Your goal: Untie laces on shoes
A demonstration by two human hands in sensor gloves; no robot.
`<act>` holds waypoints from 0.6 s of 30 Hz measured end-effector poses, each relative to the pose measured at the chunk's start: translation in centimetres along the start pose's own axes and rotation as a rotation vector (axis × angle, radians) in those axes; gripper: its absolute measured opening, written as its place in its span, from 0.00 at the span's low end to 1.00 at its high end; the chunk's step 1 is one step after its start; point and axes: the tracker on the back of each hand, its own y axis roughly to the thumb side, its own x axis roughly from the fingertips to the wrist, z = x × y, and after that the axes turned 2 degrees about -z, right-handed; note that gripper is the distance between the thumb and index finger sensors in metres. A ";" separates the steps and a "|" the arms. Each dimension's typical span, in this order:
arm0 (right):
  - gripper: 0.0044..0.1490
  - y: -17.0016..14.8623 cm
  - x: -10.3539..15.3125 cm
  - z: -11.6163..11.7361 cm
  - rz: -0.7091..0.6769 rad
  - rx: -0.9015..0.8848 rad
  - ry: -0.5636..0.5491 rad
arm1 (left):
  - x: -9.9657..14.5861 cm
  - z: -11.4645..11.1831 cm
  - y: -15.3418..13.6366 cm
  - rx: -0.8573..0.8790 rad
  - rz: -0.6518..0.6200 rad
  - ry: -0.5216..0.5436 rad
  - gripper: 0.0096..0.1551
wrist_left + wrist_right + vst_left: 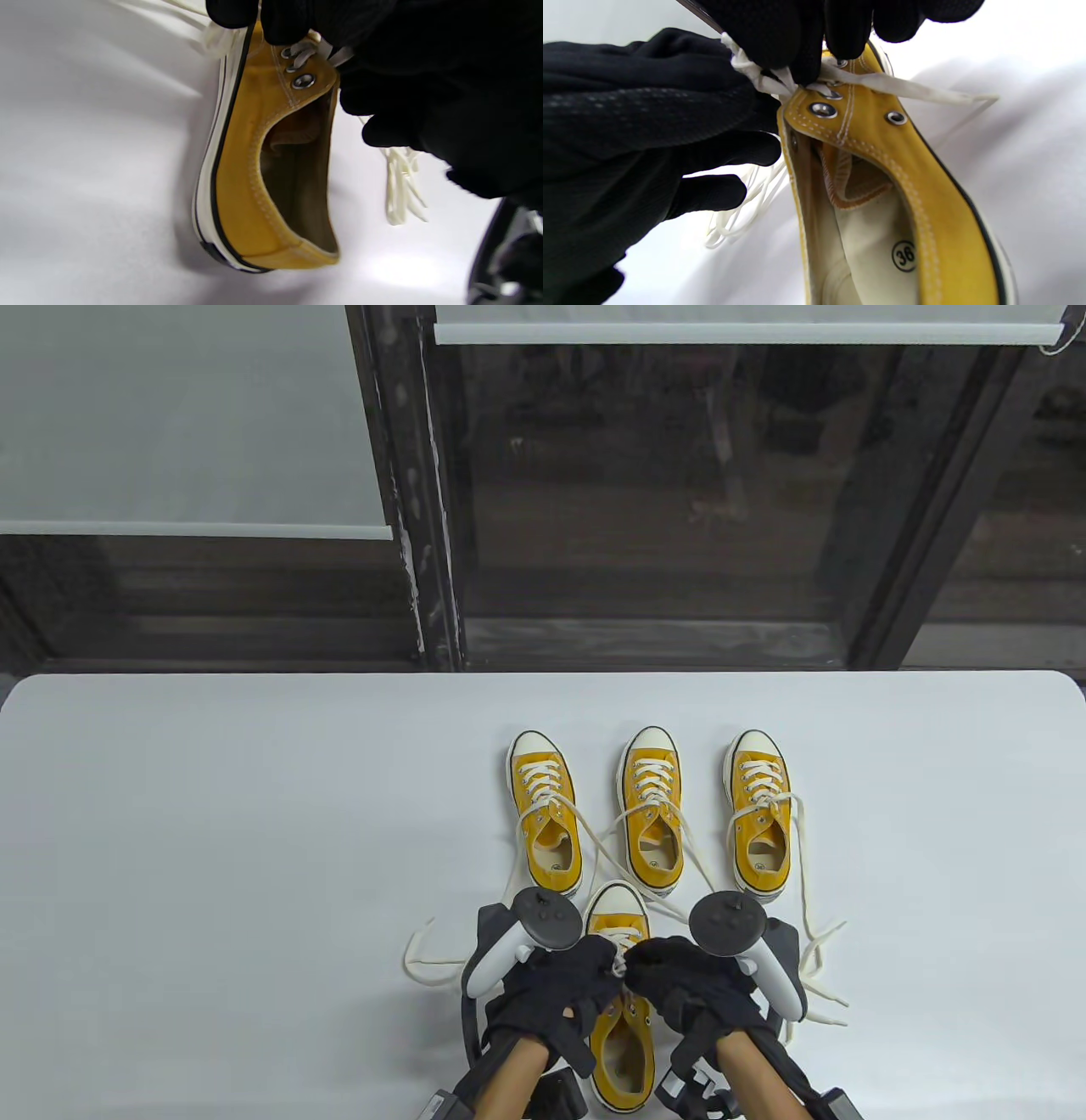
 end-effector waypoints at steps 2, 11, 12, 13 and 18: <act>0.21 -0.1 0.0 0.1 0.003 -0.010 0.004 | -0.1 -0.2 0.1 -0.013 0.013 0.014 0.26; 0.22 -0.6 -0.1 -0.1 0.036 -0.022 -0.021 | -0.6 0.2 -1.1 0.027 0.059 0.002 0.24; 0.22 -0.7 -0.1 -0.1 0.043 -0.028 -0.015 | -0.6 0.3 -1.2 0.037 0.056 -0.003 0.24; 0.22 -0.8 -0.1 -0.1 0.049 -0.031 -0.018 | -0.6 0.3 -1.3 0.048 0.054 -0.006 0.24; 0.29 -0.1 0.2 -0.4 -0.016 0.032 -0.010 | -0.3 0.5 -1.0 0.022 0.042 0.017 0.24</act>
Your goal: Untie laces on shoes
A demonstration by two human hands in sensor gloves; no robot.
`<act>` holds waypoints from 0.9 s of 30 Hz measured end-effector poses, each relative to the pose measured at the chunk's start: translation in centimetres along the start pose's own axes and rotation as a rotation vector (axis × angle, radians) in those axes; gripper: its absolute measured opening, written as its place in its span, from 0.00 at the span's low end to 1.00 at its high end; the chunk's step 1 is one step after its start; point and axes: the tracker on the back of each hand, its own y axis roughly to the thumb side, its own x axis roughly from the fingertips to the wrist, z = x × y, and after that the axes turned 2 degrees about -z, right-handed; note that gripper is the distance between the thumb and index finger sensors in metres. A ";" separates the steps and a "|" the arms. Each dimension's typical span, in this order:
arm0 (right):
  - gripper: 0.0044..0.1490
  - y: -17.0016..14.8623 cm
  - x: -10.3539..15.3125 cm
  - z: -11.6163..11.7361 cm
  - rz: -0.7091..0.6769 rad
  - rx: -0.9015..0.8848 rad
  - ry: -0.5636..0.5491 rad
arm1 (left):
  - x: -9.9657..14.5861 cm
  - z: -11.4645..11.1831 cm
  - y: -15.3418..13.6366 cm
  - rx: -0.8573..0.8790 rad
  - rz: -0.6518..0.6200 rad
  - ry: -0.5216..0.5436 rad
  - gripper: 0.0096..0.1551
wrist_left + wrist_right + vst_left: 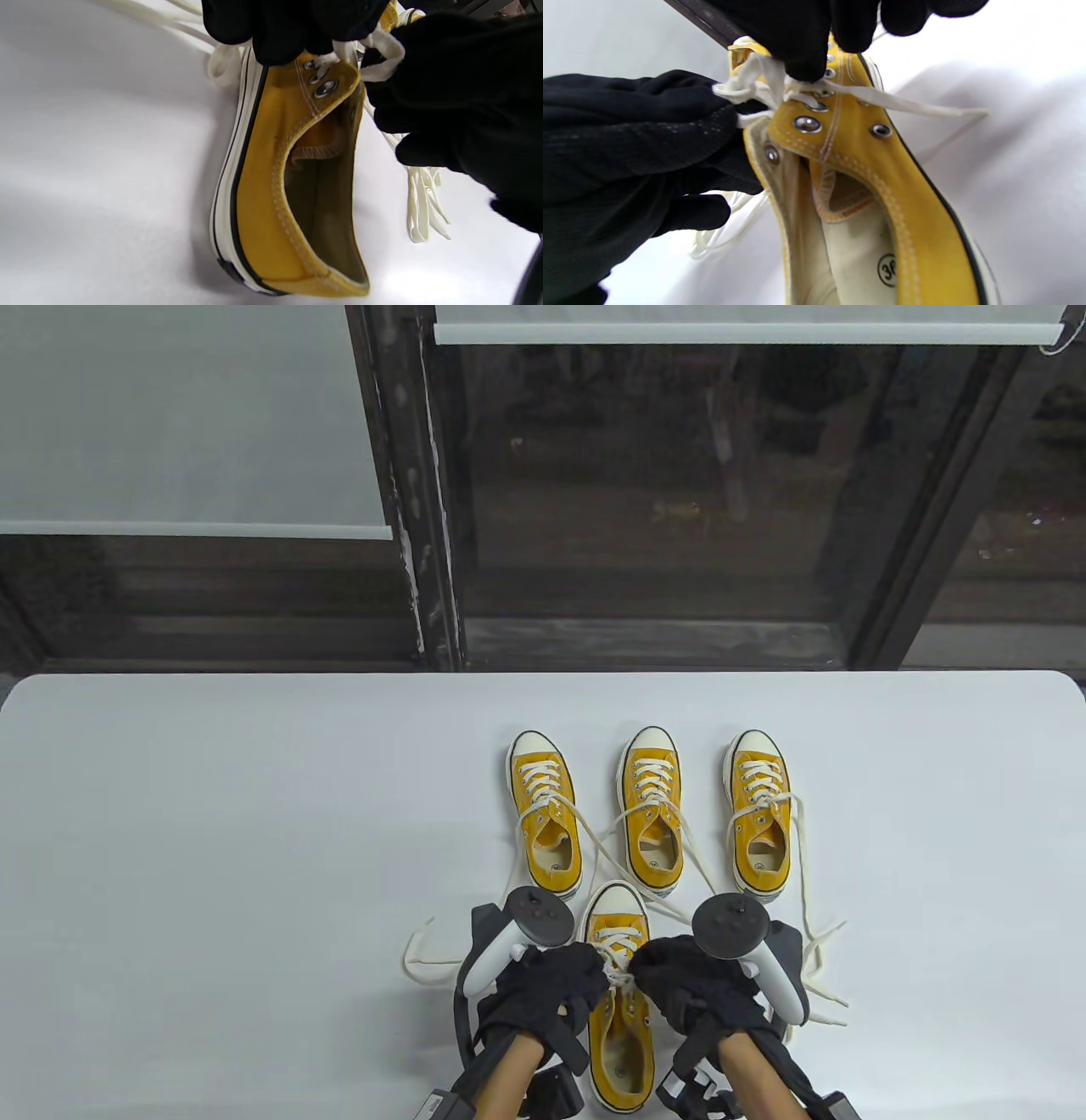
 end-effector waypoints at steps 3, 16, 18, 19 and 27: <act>0.36 0.7 0.1 0.6 -0.069 0.017 0.070 | 0.1 0.0 0.2 0.011 -0.025 -0.015 0.24; 0.23 0.2 0.6 -0.3 0.054 0.110 -0.172 | -0.6 0.1 -1.2 0.067 0.017 -0.056 0.23; 0.22 0.1 0.4 -0.3 0.017 0.096 -0.102 | -0.3 0.0 -0.7 0.050 -0.003 -0.041 0.23; 0.22 0.1 0.4 -0.2 0.021 0.085 -0.098 | -0.1 0.1 -0.4 0.023 -0.006 -0.025 0.26; 0.23 -0.1 0.3 -0.3 0.006 0.042 -0.073 | -0.1 -0.3 0.4 -0.099 0.045 0.053 0.23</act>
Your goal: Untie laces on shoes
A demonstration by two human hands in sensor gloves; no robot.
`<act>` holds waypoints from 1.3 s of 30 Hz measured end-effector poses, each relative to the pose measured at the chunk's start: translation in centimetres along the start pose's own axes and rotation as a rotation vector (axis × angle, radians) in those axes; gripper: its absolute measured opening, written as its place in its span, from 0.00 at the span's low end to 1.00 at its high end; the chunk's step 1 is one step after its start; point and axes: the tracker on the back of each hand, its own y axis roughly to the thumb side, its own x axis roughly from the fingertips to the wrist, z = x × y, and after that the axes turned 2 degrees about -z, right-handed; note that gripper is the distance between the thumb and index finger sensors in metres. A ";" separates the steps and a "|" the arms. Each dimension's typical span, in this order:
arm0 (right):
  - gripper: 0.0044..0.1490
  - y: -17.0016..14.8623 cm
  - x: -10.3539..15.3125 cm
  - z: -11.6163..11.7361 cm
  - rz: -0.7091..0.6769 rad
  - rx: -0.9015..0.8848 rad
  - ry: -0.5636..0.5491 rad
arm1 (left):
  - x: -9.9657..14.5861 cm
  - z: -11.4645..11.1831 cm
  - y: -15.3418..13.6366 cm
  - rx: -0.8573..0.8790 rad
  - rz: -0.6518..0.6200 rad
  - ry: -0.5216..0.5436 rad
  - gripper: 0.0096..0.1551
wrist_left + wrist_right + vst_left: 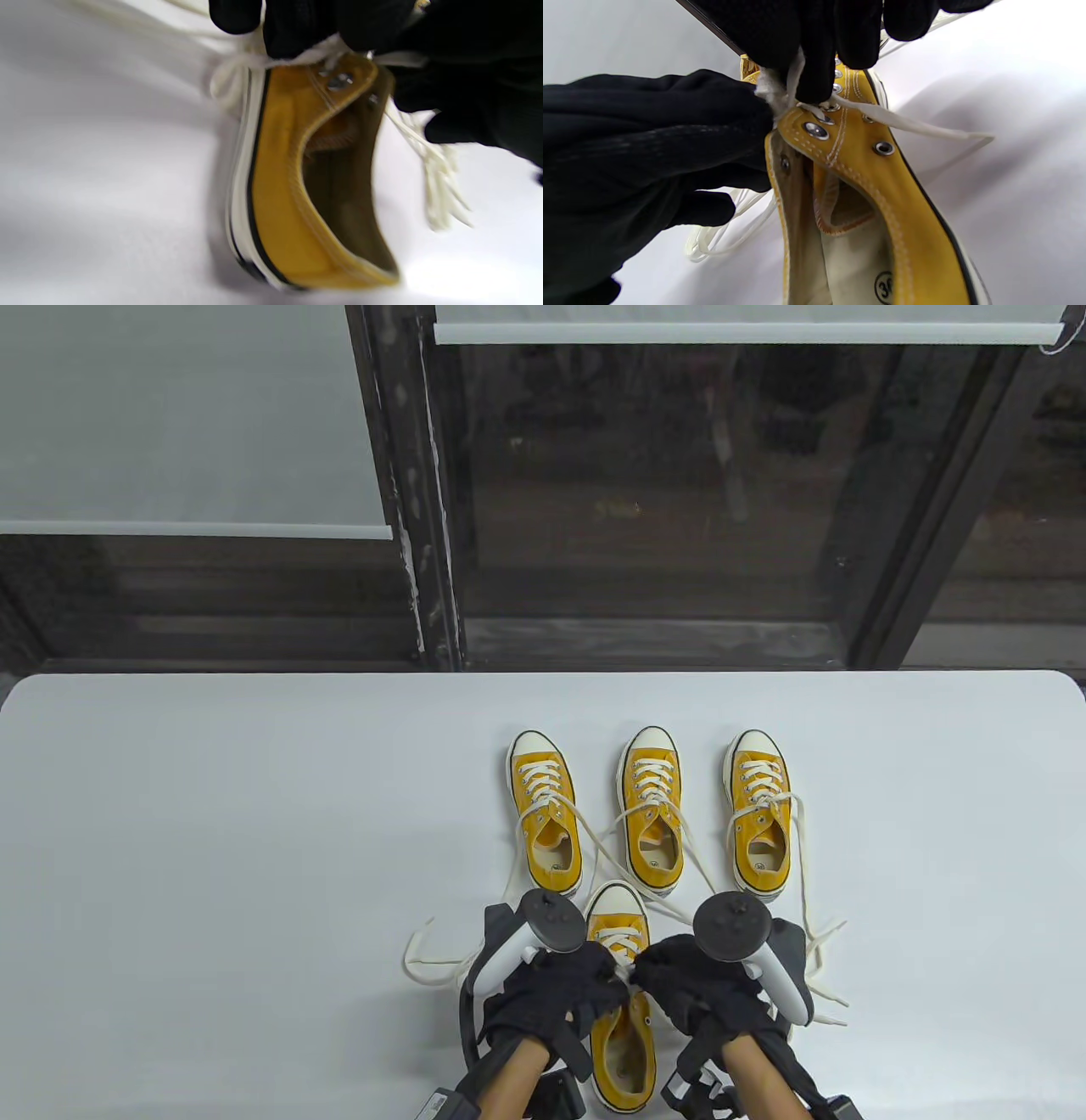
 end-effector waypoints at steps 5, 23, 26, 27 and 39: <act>0.23 -0.1 -0.1 0.0 0.013 0.039 -0.029 | 0.1 0.5 -0.7 0.108 -0.037 -0.023 0.21; 0.23 0.2 -0.2 -0.1 0.002 0.090 -0.005 | 0.8 0.4 0.6 0.012 -0.051 0.044 0.21; 0.42 0.5 -0.2 0.0 -0.092 0.088 0.085 | 1.0 0.4 0.8 -0.011 -0.056 0.059 0.21; 0.38 0.7 -0.1 0.0 -0.085 0.091 0.057 | 1.1 0.5 0.9 -0.007 -0.060 0.062 0.21; 0.23 0.2 0.1 -0.5 -0.077 0.044 0.031 | 0.2 0.6 -0.3 0.128 -0.092 -0.065 0.23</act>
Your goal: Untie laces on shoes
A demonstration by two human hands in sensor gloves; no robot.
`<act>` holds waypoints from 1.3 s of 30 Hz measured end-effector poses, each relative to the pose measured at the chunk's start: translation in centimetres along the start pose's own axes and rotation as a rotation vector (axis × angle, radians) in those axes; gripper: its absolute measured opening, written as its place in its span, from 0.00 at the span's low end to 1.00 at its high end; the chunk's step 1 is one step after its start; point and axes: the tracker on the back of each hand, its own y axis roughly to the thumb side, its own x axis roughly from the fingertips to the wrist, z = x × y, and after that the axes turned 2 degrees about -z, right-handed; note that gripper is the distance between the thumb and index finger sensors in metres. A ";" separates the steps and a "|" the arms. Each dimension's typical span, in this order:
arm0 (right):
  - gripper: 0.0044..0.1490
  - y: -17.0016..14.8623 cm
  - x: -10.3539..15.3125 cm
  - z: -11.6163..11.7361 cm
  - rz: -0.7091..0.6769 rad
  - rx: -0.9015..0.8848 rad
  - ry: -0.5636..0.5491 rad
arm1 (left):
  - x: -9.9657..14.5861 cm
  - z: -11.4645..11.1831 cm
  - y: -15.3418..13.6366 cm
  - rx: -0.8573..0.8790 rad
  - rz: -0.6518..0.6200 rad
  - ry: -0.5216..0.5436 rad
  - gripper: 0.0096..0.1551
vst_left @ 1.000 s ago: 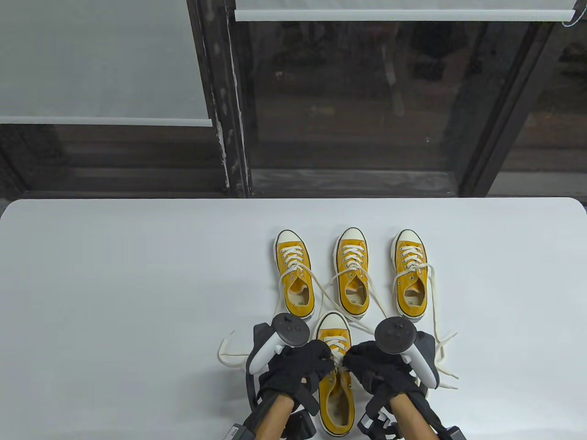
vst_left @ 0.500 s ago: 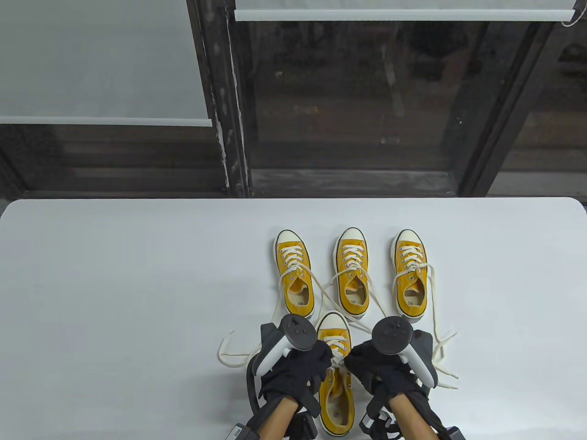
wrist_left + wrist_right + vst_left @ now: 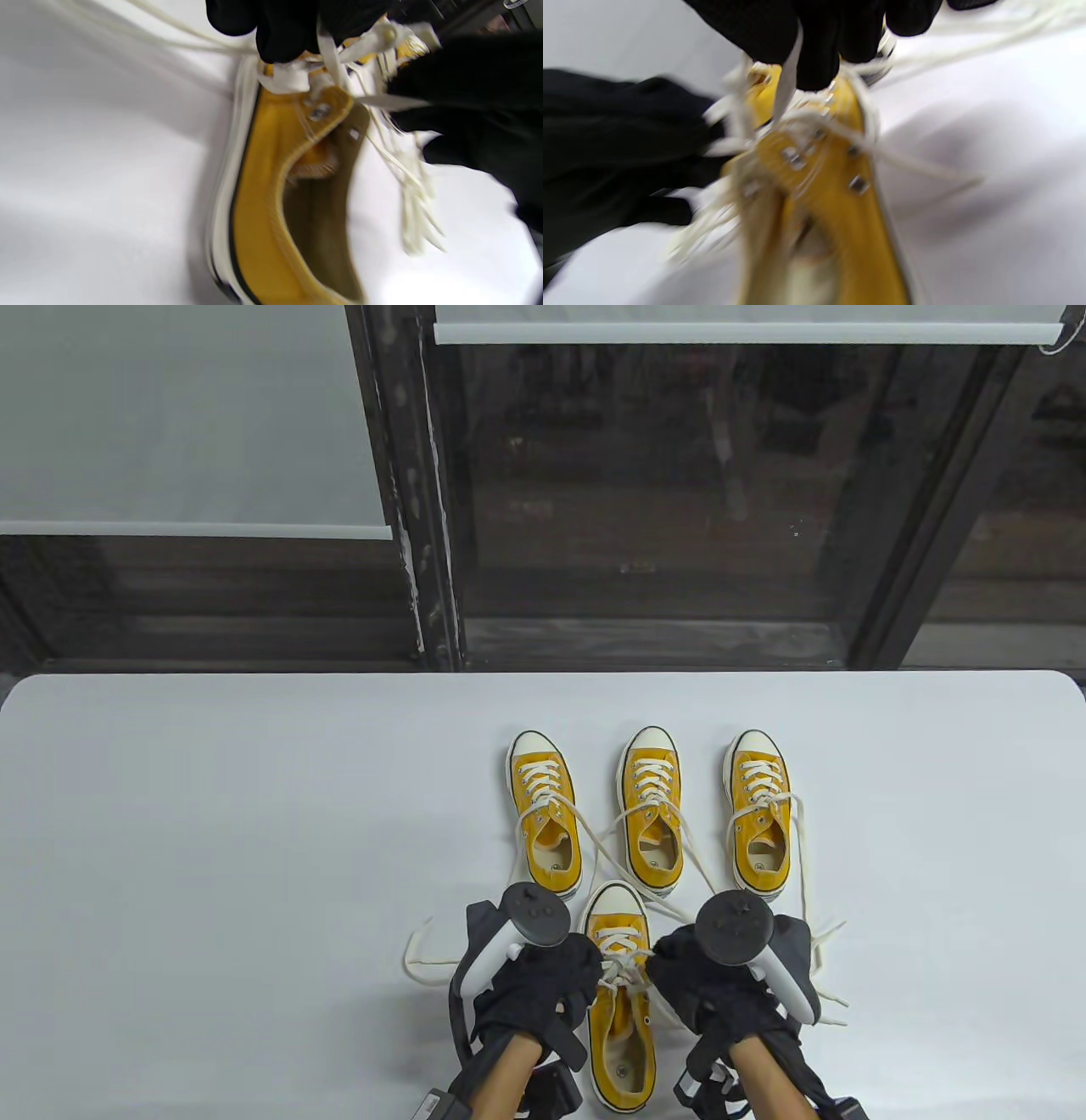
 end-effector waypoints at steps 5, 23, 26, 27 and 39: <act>0.19 0.1 0.3 -0.2 0.044 0.063 -0.103 | -0.2 -0.1 -0.3 0.001 0.029 0.010 0.23; 0.20 0.2 1.1 -1.3 0.083 0.178 -0.308 | 1.2 0.5 0.0 -0.109 0.122 0.250 0.20; 0.19 0.1 1.7 -1.8 0.134 0.228 -0.421 | 1.4 0.5 -0.2 -0.175 0.214 0.349 0.19; 0.19 -0.1 1.9 -2.2 0.146 0.218 -0.449 | 1.6 0.7 -0.4 -0.190 0.254 0.387 0.19; 0.22 -2.3 2.8 -5.7 0.190 0.058 -0.535 | 2.8 2.7 -3.2 0.054 0.324 0.447 0.33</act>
